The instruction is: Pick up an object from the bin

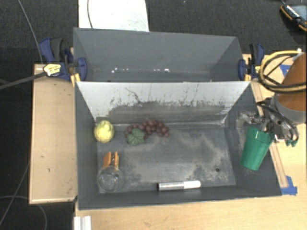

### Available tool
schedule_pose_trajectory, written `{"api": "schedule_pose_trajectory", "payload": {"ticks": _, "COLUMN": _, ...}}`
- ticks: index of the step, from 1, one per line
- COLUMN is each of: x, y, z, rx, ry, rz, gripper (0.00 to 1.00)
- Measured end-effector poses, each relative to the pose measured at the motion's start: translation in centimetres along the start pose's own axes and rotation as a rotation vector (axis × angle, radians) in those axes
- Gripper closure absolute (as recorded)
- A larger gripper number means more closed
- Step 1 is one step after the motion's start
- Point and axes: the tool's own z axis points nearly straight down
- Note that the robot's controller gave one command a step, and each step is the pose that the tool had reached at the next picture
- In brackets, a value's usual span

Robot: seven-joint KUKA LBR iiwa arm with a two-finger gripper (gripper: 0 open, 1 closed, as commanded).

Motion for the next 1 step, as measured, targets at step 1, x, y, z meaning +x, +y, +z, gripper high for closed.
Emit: {"api": "schedule_pose_trajectory", "payload": {"ticks": 1, "x": 0.00, "y": 0.00, "z": 0.00, "rx": 0.000, "ry": 0.000, "rz": -0.001, "gripper": 0.00}}
